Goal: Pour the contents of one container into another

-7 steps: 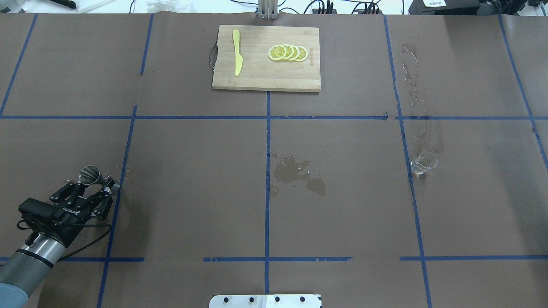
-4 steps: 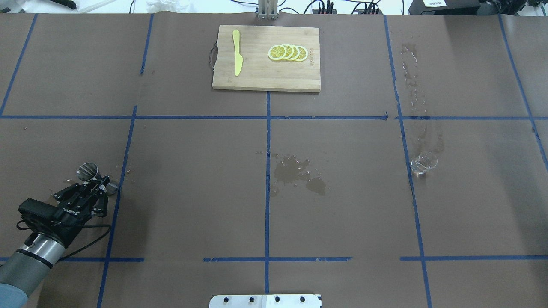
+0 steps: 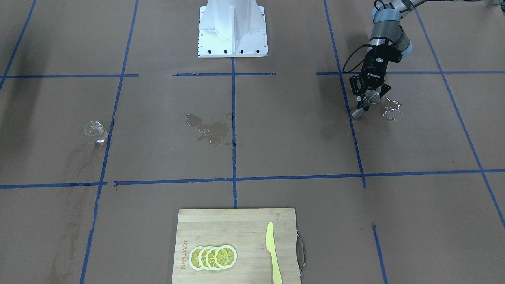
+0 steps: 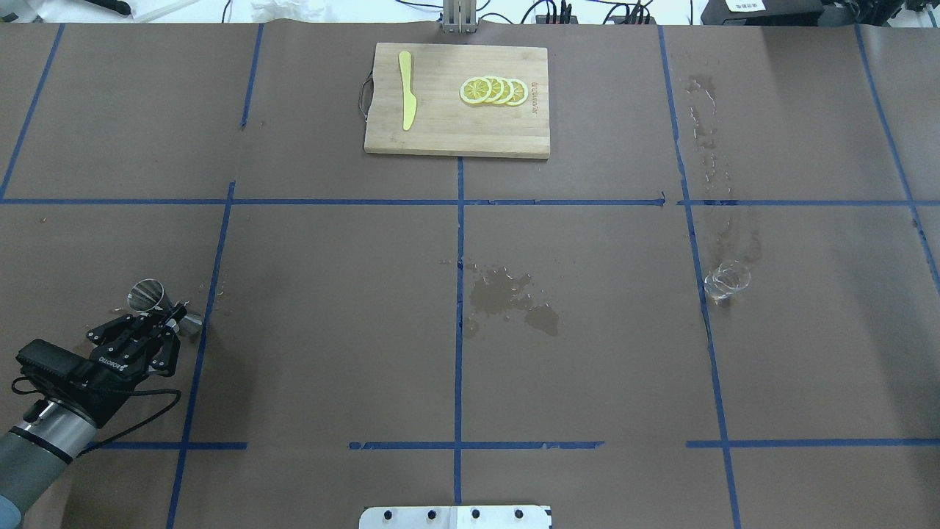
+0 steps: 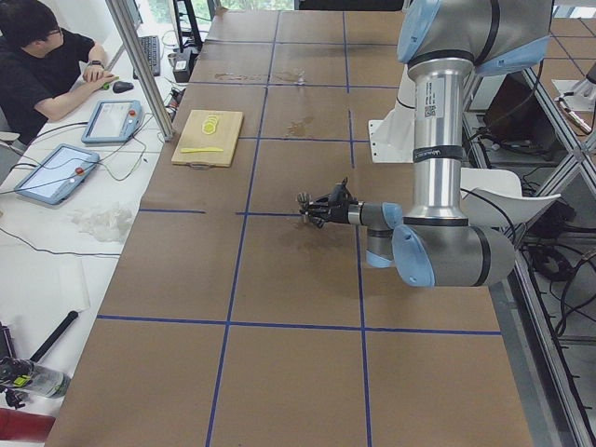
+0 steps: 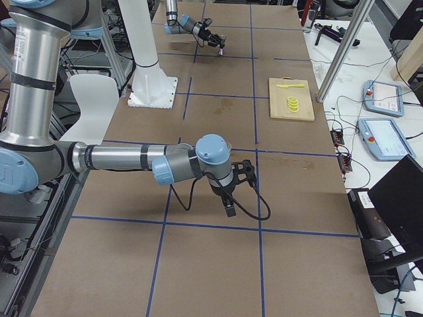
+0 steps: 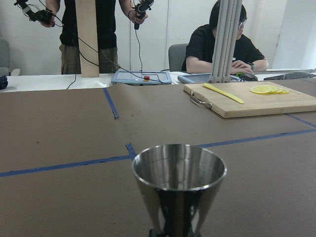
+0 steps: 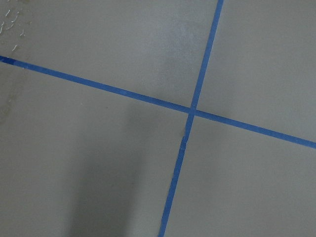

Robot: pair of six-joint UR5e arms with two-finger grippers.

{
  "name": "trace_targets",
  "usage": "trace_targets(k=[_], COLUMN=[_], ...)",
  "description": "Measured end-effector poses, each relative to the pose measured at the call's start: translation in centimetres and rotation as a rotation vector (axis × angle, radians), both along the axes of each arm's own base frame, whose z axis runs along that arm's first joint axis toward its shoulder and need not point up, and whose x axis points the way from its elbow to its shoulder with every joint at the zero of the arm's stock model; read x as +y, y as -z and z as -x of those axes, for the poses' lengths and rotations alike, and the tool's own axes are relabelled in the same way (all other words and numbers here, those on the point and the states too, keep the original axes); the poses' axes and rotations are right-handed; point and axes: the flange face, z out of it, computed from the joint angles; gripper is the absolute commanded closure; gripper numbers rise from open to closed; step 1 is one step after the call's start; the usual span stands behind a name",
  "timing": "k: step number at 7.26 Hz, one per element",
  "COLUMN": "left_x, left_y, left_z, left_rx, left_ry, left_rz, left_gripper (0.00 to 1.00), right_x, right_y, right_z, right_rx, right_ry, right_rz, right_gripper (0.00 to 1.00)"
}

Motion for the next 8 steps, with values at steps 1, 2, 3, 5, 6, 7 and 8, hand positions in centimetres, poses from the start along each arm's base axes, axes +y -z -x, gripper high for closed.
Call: trace_targets(k=[1,2,3,5,6,7,8], left_x=[0.0,-0.1,-0.7,-3.6,-5.3,-7.3,-9.3], left_y=[0.3,0.7,1.2,2.0,2.7,3.9,5.7], left_z=[0.6,1.2,2.0,4.2,5.3,5.9,5.6], left_rx=[-0.027,-0.072,-0.096,-0.132,-0.175,-0.216,-0.238], left_ry=[-0.001,-0.011,-0.044,-0.159,-0.219,-0.284,-0.35], left_rz=[-0.055,-0.126,-0.199,-0.346,-0.435,-0.531,-0.598], left_gripper=[1.0,1.0,1.0,1.0,1.0,1.0,1.0], right_x=[0.0,0.0,0.0,-0.1,-0.1,-0.1,-0.1], right_y=[0.0,0.0,0.0,0.0,0.0,0.0,0.0], right_z=[0.0,0.0,0.0,0.0,0.0,0.0,0.0], right_rx=[0.0,0.0,0.0,0.0,0.0,0.0,0.0], right_ry=[0.0,0.0,0.0,0.0,0.0,0.0,0.001], right_rz=[0.0,0.0,0.0,0.0,0.0,0.0,-0.001], right_gripper=[0.0,0.0,0.0,0.0,0.0,0.0,0.0])
